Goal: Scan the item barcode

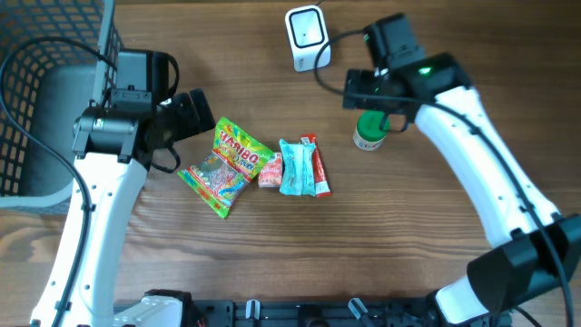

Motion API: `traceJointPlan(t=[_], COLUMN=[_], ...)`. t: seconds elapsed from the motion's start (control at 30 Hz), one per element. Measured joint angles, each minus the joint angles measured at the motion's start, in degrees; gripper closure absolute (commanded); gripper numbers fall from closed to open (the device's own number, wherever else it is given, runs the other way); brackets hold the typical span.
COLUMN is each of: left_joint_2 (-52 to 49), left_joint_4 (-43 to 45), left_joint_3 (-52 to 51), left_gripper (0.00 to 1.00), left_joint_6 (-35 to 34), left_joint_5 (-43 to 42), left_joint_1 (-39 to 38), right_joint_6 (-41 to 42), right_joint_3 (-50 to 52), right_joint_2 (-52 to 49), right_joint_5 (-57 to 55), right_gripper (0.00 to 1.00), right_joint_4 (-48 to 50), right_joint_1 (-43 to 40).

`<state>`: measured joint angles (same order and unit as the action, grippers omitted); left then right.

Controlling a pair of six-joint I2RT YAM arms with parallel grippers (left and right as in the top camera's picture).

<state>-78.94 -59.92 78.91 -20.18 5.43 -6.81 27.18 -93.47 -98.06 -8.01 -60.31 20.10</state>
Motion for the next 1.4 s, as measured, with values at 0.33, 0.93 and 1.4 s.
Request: traceJointPlan(t=[0.33,0.93,1.4], left_joint_2=[0.0,-0.02,-0.02], left_joint_4=[0.0,-0.02,0.0], left_joint_3=[0.0,0.0,0.0], left_gripper=[0.0,0.0,0.0], left_joint_6=[0.0,0.0,0.0], left_joint_5=[0.0,0.0,0.0], left_joint_1=[0.0,0.0,0.0], right_joint_6=[4.96,-10.99,-7.06], right_joint_3=[-0.39,4.26,4.09], right_joint_2=[-15.19,-18.14,-18.21], right_joint_5=[13.4,12.57,8.48], right_gripper=[0.03,0.32,0.27], right_joint_4=[-5.7,2.25,1.27], right_joint_1=[-7.13,-2.93,1.99])
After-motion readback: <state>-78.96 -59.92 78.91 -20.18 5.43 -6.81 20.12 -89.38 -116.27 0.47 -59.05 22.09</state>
